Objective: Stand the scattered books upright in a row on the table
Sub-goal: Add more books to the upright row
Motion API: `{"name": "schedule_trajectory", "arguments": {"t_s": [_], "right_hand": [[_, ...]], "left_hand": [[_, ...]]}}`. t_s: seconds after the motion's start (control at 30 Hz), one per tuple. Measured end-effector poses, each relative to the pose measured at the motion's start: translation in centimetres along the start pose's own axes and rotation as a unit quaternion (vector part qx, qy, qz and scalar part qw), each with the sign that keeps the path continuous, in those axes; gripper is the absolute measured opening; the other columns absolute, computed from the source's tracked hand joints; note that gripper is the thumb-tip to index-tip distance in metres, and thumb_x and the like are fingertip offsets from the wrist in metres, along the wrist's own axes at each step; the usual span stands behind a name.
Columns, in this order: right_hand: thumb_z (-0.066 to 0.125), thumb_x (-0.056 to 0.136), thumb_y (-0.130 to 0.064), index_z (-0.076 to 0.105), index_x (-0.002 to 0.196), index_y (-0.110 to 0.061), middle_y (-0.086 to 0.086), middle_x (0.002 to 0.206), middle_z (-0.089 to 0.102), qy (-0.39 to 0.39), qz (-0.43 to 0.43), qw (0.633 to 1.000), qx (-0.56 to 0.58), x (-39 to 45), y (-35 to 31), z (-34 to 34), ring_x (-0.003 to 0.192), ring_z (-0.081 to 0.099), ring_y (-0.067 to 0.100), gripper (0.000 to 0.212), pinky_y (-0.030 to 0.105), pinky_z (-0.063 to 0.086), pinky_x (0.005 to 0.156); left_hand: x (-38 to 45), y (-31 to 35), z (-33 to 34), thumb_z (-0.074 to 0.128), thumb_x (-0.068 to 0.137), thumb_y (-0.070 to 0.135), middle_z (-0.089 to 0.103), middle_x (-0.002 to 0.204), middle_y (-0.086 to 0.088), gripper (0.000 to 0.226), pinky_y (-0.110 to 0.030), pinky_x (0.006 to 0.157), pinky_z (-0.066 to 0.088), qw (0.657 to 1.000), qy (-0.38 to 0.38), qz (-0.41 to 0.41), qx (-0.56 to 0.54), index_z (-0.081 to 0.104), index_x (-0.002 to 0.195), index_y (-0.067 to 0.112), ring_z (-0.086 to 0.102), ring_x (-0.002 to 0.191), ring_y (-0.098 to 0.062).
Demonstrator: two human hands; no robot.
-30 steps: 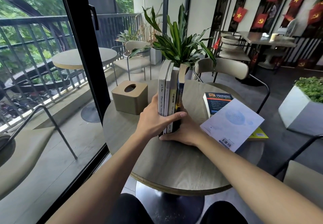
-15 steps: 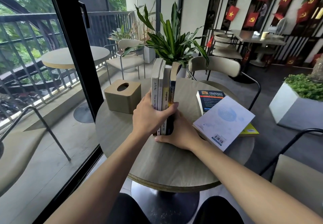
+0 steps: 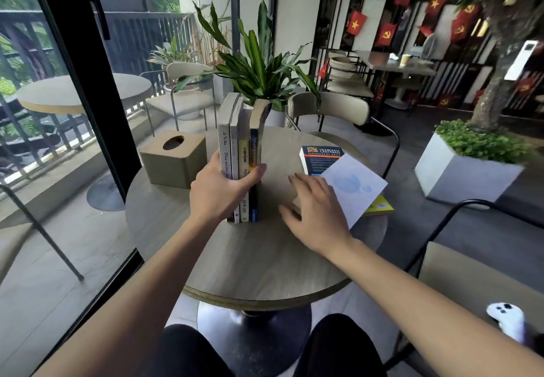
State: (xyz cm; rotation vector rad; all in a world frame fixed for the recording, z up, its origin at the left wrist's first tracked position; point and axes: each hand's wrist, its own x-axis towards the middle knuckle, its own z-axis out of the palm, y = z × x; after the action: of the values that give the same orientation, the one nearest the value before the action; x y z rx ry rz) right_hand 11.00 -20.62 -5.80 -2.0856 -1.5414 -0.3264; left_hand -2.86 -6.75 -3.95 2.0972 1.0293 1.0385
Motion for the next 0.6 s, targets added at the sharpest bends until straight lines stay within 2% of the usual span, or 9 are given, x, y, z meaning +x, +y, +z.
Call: {"name": "schedule_trajectory", "arguments": {"t_s": [0.07, 0.13, 0.2, 0.23, 0.27, 0.33, 0.43, 0.5, 0.6], "right_hand": [[0.066, 0.091, -0.028, 0.061, 0.127, -0.006, 0.008, 0.124, 0.063, 0.081, -0.026, 0.994, 0.067, -0.3, 0.6, -0.2, 0.117, 0.055, 0.022, 0.043, 0.039, 0.051, 0.096], [0.064, 0.092, -0.025, 0.064, 0.118, -0.004, 0.007, 0.113, 0.064, 0.166, -0.045, 0.978, 0.115, -0.6, 1.1, -0.6, 0.107, 0.057, 0.021, 0.034, 0.037, 0.051, 0.09], [0.058, 0.092, -0.033, 0.063, 0.119, -0.004, 0.008, 0.116, 0.064, 0.216, -0.025, 0.972, 0.088, -0.7, 2.0, -0.8, 0.108, 0.056, 0.025, 0.04, 0.039, 0.047, 0.091], [0.055, 0.091, -0.041, 0.062, 0.124, -0.005, 0.011, 0.124, 0.062, 0.216, 0.004, 0.975, 0.05, -0.7, 2.6, -0.8, 0.114, 0.055, 0.029, 0.05, 0.043, 0.045, 0.094], [0.05, 0.089, -0.051, 0.058, 0.131, -0.007, 0.014, 0.134, 0.057, 0.199, 0.046, 0.979, 0.006, -0.7, 3.2, -0.8, 0.122, 0.05, 0.034, 0.061, 0.047, 0.042, 0.097], [0.038, 0.085, -0.068, 0.043, 0.147, -0.013, 0.02, 0.152, 0.039, 0.116, 0.141, 0.981, -0.07, -0.8, 4.4, -0.6, 0.14, 0.032, 0.041, 0.083, 0.056, 0.033, 0.105], [0.02, 0.082, -0.081, 0.018, 0.158, -0.021, 0.021, 0.163, 0.011, -0.015, 0.23, 0.963, -0.14, -1.1, 6.0, -0.4, 0.149, 0.002, 0.043, 0.097, 0.062, 0.014, 0.113], [0.018, 0.082, -0.085, 0.009, 0.158, -0.023, 0.022, 0.164, 0.0, -0.059, 0.261, 0.952, -0.148, -1.4, 6.7, -0.1, 0.149, -0.008, 0.044, 0.099, 0.064, 0.007, 0.114], [0.024, 0.08, -0.088, 0.003, 0.158, -0.022, 0.025, 0.163, -0.008, -0.089, 0.327, 0.936, -0.098, -1.5, 7.0, 0.3, 0.149, -0.009, 0.043, 0.105, 0.062, 0.003, 0.116]], "left_hand": [[0.0, 0.0, 0.0, 0.05, 0.064, 0.09, 0.067, 0.11, 0.006, 0.093, -0.041, 0.081, 0.06, 1.0, -0.003, -0.002, 0.0, 0.053, 0.129, 0.025, 0.066, 0.097, -0.019], [-0.1, 0.0, -0.1, 0.051, 0.063, 0.091, 0.066, 0.108, 0.007, 0.092, -0.044, 0.082, 0.059, 1.0, -0.006, -0.007, -0.006, 0.052, 0.128, 0.026, 0.066, 0.097, -0.021], [-0.1, 0.0, -0.1, 0.05, 0.061, 0.092, 0.064, 0.107, 0.008, 0.093, -0.046, 0.083, 0.059, 1.0, -0.012, -0.013, -0.01, 0.052, 0.127, 0.027, 0.066, 0.099, -0.023], [-0.1, 0.0, -0.1, 0.05, 0.06, 0.092, 0.063, 0.106, 0.009, 0.091, -0.046, 0.083, 0.059, 1.0, -0.015, -0.014, -0.009, 0.051, 0.125, 0.028, 0.066, 0.099, -0.024], [-0.1, 0.0, -0.1, 0.05, 0.061, 0.092, 0.064, 0.104, 0.009, 0.086, -0.046, 0.082, 0.059, 1.0, -0.015, -0.015, -0.006, 0.051, 0.122, 0.031, 0.066, 0.098, -0.023], [0.0, 0.1, -0.1, 0.052, 0.062, 0.09, 0.066, 0.101, 0.01, 0.077, -0.045, 0.082, 0.059, 1.0, -0.01, -0.015, -0.003, 0.05, 0.116, 0.035, 0.066, 0.095, -0.022], [0.0, 0.1, 0.0, 0.053, 0.063, 0.089, 0.067, 0.099, 0.01, 0.083, -0.043, 0.081, 0.058, 1.0, -0.005, -0.015, 0.003, 0.054, 0.122, 0.031, 0.067, 0.093, -0.021], [0.0, 0.0, 0.0, 0.053, 0.063, 0.089, 0.067, 0.098, 0.01, 0.086, -0.043, 0.081, 0.059, 1.0, -0.003, -0.016, 0.003, 0.053, 0.123, 0.029, 0.067, 0.092, -0.021], [0.0, 0.0, 0.0, 0.052, 0.062, 0.09, 0.066, 0.099, 0.009, 0.089, -0.043, 0.079, 0.059, 1.0, -0.004, -0.013, 0.004, 0.053, 0.125, 0.027, 0.067, 0.09, -0.02]]}}
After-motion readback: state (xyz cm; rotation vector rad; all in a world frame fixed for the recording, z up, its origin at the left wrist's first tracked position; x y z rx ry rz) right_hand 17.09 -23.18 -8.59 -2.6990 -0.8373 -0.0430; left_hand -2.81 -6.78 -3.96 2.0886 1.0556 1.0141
